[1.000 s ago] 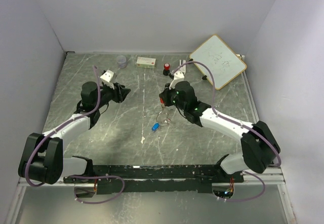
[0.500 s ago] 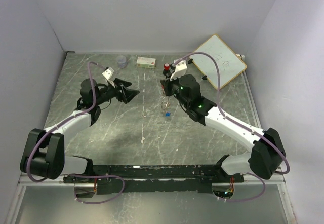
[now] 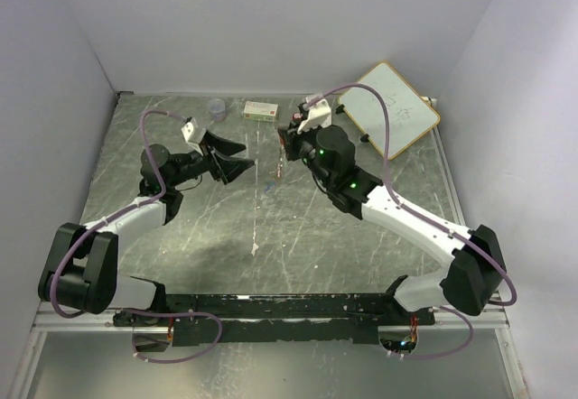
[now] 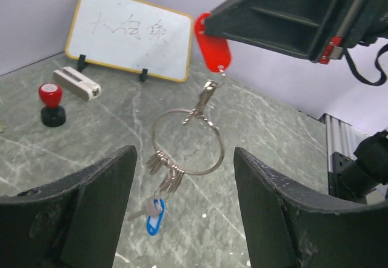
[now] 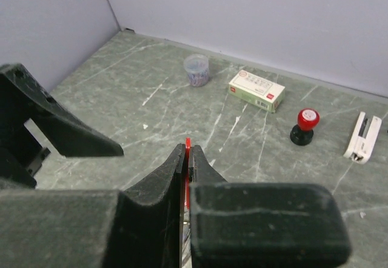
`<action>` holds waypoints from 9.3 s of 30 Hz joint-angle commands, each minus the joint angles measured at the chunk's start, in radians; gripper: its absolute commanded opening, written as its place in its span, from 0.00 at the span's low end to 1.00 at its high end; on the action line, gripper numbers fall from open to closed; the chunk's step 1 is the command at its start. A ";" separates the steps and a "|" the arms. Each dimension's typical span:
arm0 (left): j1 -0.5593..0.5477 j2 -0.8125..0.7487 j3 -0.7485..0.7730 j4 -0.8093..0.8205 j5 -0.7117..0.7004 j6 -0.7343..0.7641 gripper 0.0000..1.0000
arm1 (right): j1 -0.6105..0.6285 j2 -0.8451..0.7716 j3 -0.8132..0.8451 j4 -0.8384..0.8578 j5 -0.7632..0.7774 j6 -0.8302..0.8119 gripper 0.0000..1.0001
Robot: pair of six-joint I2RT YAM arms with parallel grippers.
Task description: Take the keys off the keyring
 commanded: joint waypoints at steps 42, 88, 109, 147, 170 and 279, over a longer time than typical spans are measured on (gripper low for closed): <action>-0.183 0.163 -0.030 0.131 -0.125 0.034 0.07 | 0.145 0.074 0.096 0.160 0.131 -0.103 0.00; -0.234 -0.171 0.639 -1.235 -0.480 0.568 0.07 | 0.150 -0.292 -0.568 0.492 0.228 -0.198 0.59; -0.322 -0.202 0.704 -1.269 -0.274 0.573 0.07 | 0.149 -0.258 -0.618 0.745 -0.001 -0.229 0.58; -0.392 -0.246 0.691 -1.273 -0.318 0.569 0.07 | 0.149 -0.176 -0.572 0.767 -0.003 -0.250 0.56; -0.397 -0.251 0.681 -1.257 -0.342 0.561 0.07 | 0.149 -0.110 -0.529 0.786 -0.022 -0.254 0.42; -0.396 -0.128 -0.021 0.164 -0.269 0.269 0.75 | 0.403 -0.084 0.252 -0.526 0.608 -0.338 0.00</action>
